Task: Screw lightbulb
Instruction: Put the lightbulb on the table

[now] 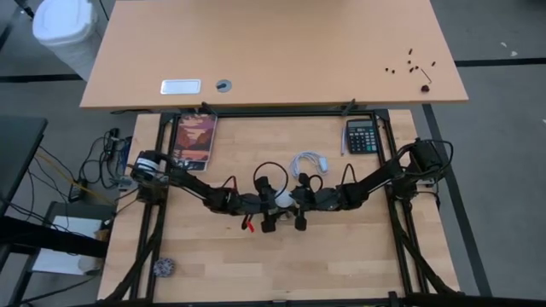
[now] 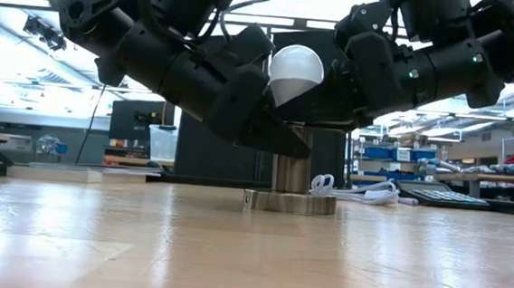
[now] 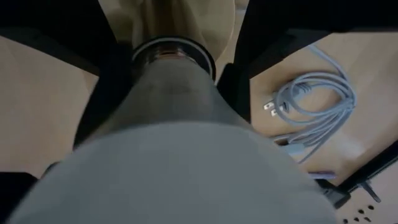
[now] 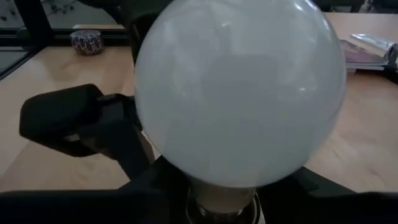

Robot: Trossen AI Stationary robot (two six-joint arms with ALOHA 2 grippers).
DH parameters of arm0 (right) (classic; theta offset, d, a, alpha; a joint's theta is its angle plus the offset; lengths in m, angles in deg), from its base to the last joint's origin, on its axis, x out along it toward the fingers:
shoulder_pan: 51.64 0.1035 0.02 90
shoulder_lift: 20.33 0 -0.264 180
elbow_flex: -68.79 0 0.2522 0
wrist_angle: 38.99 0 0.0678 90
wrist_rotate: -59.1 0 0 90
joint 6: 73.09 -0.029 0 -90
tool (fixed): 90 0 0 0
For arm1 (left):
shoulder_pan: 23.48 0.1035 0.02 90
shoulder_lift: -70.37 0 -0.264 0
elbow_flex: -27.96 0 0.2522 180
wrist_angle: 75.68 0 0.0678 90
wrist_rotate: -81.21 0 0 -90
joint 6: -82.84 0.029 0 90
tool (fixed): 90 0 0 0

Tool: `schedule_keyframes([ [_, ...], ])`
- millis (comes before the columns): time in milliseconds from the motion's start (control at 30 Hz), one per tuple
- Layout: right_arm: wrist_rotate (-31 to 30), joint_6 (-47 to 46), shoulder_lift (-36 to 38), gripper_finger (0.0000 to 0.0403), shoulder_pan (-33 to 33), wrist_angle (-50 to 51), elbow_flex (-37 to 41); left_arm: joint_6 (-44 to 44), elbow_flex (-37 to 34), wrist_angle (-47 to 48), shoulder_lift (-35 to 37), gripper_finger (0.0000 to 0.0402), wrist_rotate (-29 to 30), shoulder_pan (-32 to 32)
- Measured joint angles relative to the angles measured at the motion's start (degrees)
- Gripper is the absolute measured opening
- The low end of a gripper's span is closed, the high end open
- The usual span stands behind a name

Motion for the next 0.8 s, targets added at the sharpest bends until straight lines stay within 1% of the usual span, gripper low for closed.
schedule_keyframes([
  [133, 0.00, 1.61, 1.32, 0.0161, 0.41, 0.29, 0.00, -0.01, 0.00, 3.05, 1.53, 0.0307, 0.28, -0.01],
  [300, -0.02, 3.21, 4.46, 0.0160, 0.69, 1.89, -0.02, -0.17, 0.00, 9.45, 4.86, 0.0307, 1.10, -0.15],
  [400, -1.28, 3.36, 7.28, 0.0160, 1.45, 6.57, -0.02, -0.24, 0.00, 11.82, 7.37, 0.0305, 1.87, -0.42],
  [500, -4.77, 2.01, 11.68, 0.0160, 2.89, 13.21, -0.02, -0.26, 0.00, 14.76, 9.21, 0.0302, 3.49, -0.82],
  [567, -6.77, -1.20, 15.00, 0.0160, 4.03, 19.37, -0.02, -0.30, 0.00, 15.79, 9.65, 0.0301, 3.62, -1.02],
  [633, -7.41, -6.37, 18.54, 0.0160, 5.06, 26.72, -0.02, -0.32, 0.02, 16.07, 9.72, 0.0301, 3.65, -1.32],
  [733, -7.25, -17.38, 23.28, 0.0160, 5.96, 39.90, -0.02, -0.31, 0.02, 16.11, 9.72, 0.0301, 3.73, -1.77],
  [800, -5.98, -25.52, 25.86, 0.0160, 6.28, 49.08, -0.02, -0.31, 0.09, 15.70, 9.72, 0.0301, 4.20, -1.82],
])
